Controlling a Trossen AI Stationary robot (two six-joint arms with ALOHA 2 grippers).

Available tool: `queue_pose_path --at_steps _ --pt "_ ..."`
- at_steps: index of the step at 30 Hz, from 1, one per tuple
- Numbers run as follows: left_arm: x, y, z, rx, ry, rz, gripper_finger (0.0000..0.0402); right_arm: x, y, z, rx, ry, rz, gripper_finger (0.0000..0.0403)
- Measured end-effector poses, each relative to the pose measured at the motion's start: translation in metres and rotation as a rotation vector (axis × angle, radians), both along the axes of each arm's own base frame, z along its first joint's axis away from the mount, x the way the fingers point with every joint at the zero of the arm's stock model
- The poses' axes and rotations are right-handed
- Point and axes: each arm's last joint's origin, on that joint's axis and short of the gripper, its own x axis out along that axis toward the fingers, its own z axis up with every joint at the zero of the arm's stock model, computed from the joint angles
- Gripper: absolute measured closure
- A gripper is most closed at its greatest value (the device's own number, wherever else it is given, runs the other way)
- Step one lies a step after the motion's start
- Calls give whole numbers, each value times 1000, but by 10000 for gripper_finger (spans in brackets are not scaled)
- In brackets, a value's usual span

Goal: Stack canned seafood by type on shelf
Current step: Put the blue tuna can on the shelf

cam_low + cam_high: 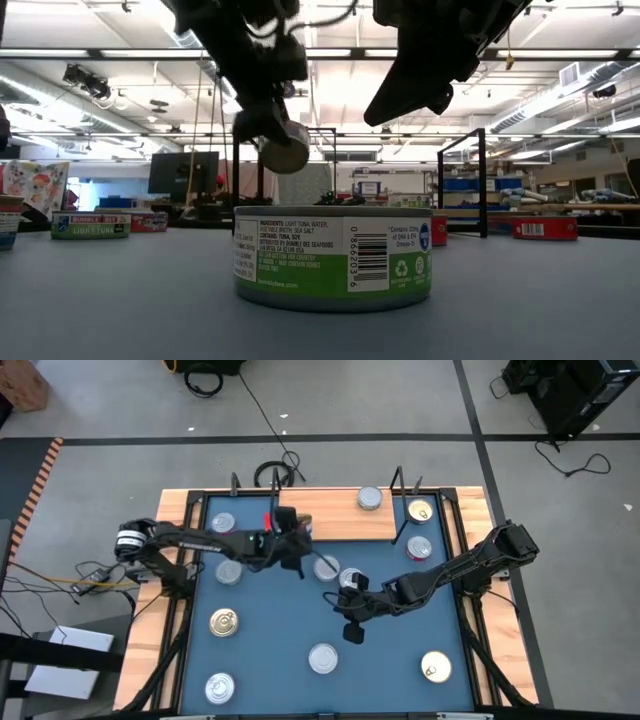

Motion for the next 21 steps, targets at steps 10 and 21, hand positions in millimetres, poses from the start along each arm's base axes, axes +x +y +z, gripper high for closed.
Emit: queue_pose_path --at_steps 10,21 --pt "17 32 -28 69 80 23 195 0 0 0 -5 -1 -5 375" --pt "14 66 -43 69 131 100 195 0 0 0 -5 2 -4 375"
